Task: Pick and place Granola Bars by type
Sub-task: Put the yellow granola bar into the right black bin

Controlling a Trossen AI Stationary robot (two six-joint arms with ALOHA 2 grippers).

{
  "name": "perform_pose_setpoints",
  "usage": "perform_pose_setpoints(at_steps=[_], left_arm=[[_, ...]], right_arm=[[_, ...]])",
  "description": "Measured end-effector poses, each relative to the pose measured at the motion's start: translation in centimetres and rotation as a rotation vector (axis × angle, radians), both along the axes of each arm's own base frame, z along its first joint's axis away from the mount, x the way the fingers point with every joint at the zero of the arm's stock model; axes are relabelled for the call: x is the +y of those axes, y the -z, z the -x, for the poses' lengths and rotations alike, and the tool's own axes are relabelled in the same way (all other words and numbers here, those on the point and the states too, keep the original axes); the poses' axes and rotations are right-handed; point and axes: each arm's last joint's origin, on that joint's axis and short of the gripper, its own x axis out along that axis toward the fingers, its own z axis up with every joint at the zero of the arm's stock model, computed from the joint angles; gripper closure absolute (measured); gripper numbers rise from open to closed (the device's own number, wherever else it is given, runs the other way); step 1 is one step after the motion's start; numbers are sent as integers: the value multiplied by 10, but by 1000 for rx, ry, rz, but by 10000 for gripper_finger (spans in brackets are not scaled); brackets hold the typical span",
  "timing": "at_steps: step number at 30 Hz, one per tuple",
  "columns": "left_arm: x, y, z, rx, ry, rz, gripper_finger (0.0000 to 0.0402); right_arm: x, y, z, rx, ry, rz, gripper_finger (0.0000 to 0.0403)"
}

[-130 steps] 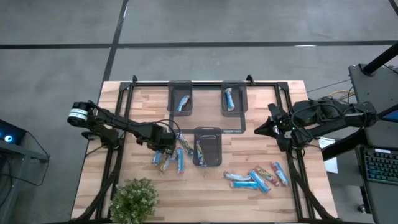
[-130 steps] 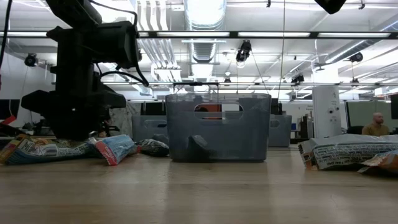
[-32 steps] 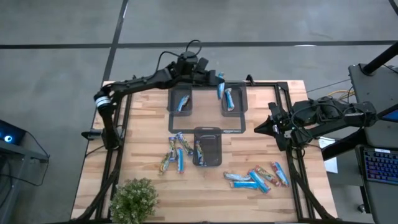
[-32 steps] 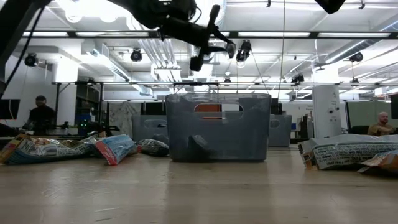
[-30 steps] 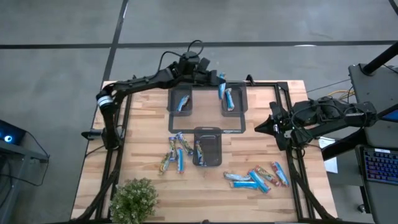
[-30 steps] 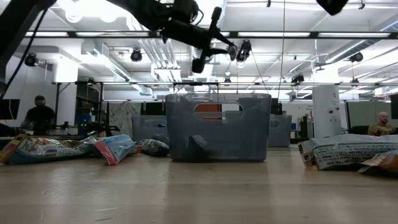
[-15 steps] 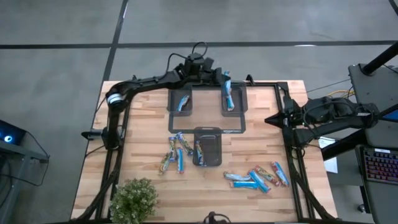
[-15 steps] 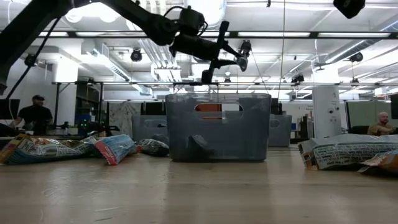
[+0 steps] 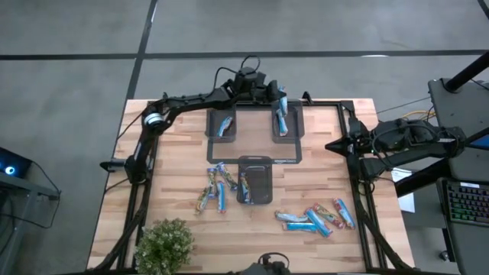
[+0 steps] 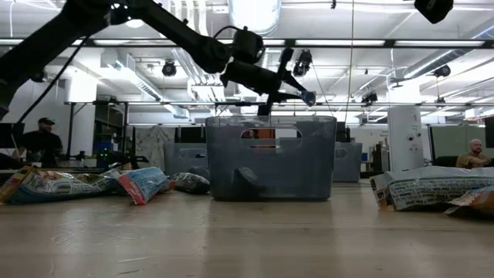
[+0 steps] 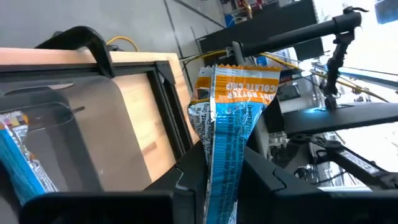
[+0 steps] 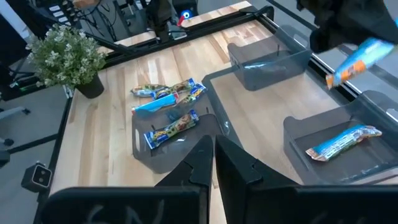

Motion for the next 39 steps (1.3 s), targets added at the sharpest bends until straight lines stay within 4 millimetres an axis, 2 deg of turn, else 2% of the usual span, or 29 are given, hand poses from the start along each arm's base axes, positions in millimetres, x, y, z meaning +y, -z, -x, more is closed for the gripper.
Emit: perform_pose_setpoints(at_steps=[8, 12, 17, 24, 39], left_arm=[[9, 7, -21, 143, 60, 26, 349], [13, 5, -23, 213, 72, 51, 349], [13, 19, -22, 296, 81, 77, 349], [10, 29, -23, 320, 87, 77, 349], [6, 29, -25, 331, 79, 41, 348]], right_arm=[[0, 0, 0, 0, 0, -1, 390], [0, 0, 0, -1, 2, -4, 390], [0, 0, 0, -1, 0, 0, 390], [0, 0, 0, 0, -2, 3, 390], [0, 0, 0, -1, -2, 3, 390]])
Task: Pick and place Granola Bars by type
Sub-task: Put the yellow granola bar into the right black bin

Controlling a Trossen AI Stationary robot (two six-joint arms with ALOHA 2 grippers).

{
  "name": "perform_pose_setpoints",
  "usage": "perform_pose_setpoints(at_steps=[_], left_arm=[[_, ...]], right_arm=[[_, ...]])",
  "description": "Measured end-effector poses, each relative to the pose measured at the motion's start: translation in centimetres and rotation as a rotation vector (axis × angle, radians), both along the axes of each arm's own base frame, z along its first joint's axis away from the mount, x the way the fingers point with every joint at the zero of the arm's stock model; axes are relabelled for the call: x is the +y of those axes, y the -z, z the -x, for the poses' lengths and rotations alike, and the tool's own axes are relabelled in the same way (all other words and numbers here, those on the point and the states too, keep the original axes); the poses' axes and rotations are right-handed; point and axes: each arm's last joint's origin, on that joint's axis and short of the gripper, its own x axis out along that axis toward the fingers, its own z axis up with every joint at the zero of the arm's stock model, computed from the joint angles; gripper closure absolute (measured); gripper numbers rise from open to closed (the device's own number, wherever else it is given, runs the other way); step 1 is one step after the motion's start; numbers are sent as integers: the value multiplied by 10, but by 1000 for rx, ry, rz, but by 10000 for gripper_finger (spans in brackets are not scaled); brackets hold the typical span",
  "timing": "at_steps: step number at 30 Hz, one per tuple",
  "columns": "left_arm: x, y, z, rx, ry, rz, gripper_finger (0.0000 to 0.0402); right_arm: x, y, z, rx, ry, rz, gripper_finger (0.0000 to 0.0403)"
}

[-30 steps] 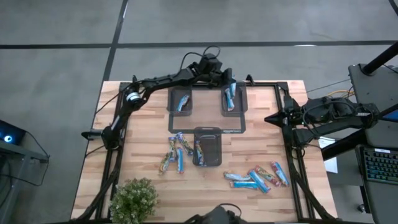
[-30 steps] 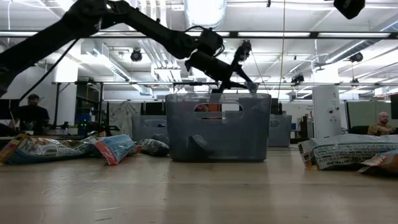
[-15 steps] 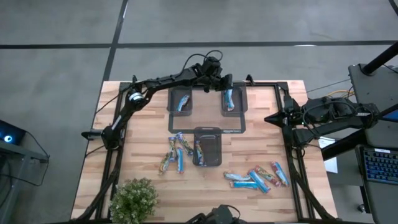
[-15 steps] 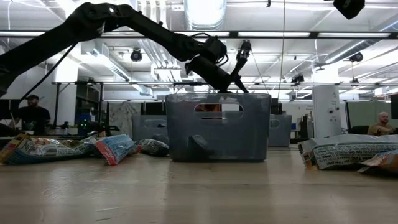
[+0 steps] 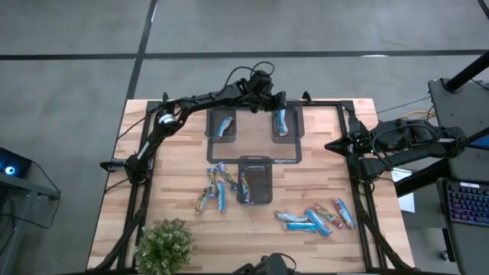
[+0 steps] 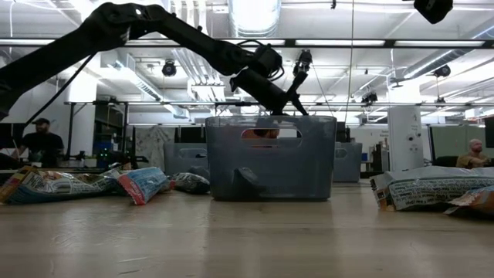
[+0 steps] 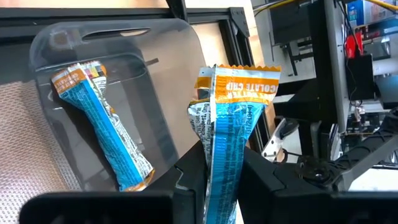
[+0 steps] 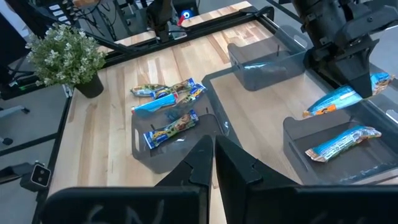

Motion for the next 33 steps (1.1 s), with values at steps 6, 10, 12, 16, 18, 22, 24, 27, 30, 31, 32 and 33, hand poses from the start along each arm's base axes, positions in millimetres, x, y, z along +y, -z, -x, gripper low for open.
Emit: perform_pose_setpoints(at_steps=[6, 10, 12, 16, 18, 22, 24, 27, 30, 31, 32, 33], left_arm=[[-1, 7, 0, 12, 5, 5, 345], [-3, 14, 0, 23, 0, 21, 317], [-5, 16, 0, 28, -1, 34, 296], [-8, 19, -2, 22, 1, 37, 263], [-9, 18, -3, 16, 1, 34, 255], [-8, 18, -3, 16, -6, 29, 252], [-8, 18, -3, 16, -7, 29, 252], [-8, 18, -3, 16, -7, 29, 252], [-8, 18, -3, 17, -8, 28, 252], [-8, 18, -3, 17, -9, 28, 252], [-8, 18, -3, 17, -8, 26, 252], [-8, 18, -3, 17, -7, 25, 252]], right_arm=[[0, 0, 0, 0, 0, 0, 390], [0, 0, 0, 0, -1, 0, 390], [0, 0, 0, 0, -1, 0, 390], [0, 0, 0, 0, -2, -1, 390], [0, 0, 0, -1, -2, -1, 390], [0, 0, 0, -1, -2, -1, 390], [0, 0, 0, -1, -2, -1, 390], [0, 0, 0, -1, -2, -1, 390], [0, 0, 0, -2, -2, -1, 390], [0, 0, 0, -2, -2, -1, 390], [0, 0, 0, -2, -2, -1, 390], [0, 0, 0, -2, -3, -1, 390]])
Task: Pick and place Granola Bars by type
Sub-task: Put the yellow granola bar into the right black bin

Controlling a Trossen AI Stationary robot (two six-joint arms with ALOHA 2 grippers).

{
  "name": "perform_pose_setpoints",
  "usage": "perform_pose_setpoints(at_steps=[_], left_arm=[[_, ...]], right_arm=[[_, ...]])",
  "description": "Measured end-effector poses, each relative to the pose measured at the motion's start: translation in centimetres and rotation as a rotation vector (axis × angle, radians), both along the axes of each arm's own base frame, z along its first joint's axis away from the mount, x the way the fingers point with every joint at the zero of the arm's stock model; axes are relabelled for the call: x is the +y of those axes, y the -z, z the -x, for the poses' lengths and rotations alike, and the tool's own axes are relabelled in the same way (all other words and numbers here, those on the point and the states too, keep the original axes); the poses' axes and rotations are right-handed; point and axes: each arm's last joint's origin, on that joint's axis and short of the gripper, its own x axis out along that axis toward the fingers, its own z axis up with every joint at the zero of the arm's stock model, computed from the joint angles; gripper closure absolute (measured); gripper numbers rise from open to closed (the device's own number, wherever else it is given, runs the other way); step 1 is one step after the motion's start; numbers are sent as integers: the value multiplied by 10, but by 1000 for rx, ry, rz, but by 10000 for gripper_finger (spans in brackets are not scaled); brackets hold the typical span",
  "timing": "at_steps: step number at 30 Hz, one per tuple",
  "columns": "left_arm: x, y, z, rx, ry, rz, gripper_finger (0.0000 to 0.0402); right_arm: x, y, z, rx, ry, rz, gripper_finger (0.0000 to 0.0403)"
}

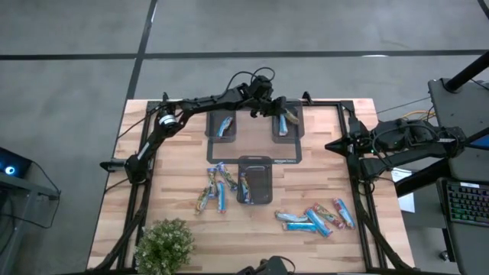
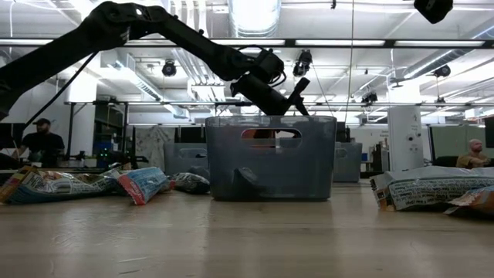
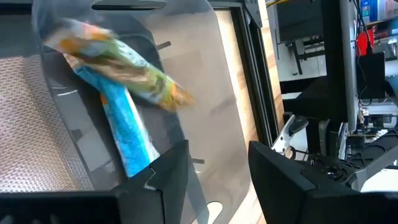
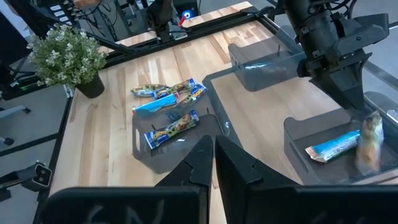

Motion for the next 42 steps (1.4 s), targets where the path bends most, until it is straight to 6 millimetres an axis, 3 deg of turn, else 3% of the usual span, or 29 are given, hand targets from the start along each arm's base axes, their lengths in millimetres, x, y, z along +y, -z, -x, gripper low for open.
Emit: perform_pose_setpoints(at_steps=[8, 14, 22, 28, 32, 39, 42], left_arm=[[-5, -2, -3, -28, 66, -11, 252], [-20, -20, -7, -90, 176, -36, 256], [-31, -52, 5, -101, 225, -121, 319], [-42, -82, 28, -29, 270, -220, 395], [-52, -101, 45, 21, 324, -283, 400], [-87, -137, 85, 208, 377, -450, 401], [-96, -151, 100, 186, 361, -492, 401]], right_arm=[[0, 0, 0, 2, -6, 13, 390], [0, 0, 0, 3, -12, 24, 390], [0, 0, 0, 3, -10, 24, 390], [0, 1, -3, 14, -17, 40, 390], [1, 1, -6, 22, -29, 64, 390], [2, 2, -9, 35, -29, 66, 390], [2, 2, -10, 34, -30, 70, 390]])
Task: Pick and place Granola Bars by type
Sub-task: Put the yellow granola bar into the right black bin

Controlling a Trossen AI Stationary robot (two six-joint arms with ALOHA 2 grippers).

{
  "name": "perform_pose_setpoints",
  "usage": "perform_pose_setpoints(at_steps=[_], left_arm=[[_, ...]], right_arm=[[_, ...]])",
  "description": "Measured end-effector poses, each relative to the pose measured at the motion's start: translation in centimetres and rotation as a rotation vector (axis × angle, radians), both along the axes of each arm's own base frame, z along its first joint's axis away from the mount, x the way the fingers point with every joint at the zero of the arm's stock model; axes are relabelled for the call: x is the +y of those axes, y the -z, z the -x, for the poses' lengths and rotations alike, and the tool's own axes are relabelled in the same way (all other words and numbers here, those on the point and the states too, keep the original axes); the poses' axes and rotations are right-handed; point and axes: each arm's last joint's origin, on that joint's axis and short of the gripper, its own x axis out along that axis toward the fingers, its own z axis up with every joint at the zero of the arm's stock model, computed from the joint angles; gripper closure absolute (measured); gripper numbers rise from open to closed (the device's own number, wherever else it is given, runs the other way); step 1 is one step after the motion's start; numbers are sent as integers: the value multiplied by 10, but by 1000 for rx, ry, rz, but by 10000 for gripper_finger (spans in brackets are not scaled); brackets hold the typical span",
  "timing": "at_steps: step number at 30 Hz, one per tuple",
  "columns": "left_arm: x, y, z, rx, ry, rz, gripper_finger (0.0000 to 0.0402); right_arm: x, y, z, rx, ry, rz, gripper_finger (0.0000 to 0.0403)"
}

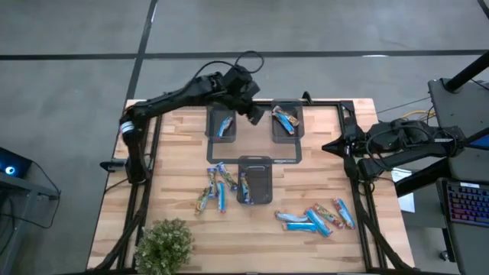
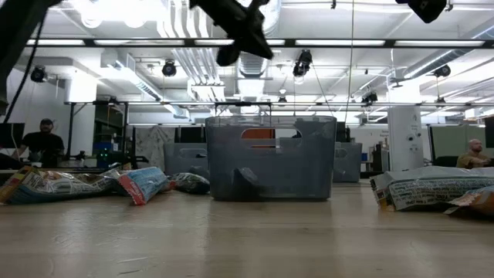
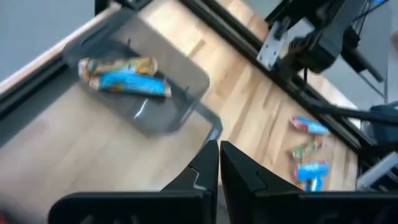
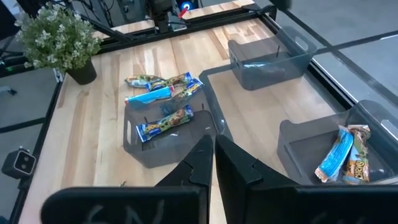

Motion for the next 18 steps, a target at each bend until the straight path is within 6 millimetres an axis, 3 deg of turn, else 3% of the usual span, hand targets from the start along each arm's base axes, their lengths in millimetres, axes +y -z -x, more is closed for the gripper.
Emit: perform_pose_setpoints(at_steps=[6, 12, 18], left_arm=[[-16, -10, 32, -39, -32, -28, 401], [-34, 9, 67, -30, -78, 2, 401], [-56, 29, 97, -154, -82, 28, 401]], right_arm=[[0, -2, -3, -18, 4, -2, 390], [0, -1, -4, -17, 22, 9, 390], [1, -2, -8, -21, 24, 9, 390]])
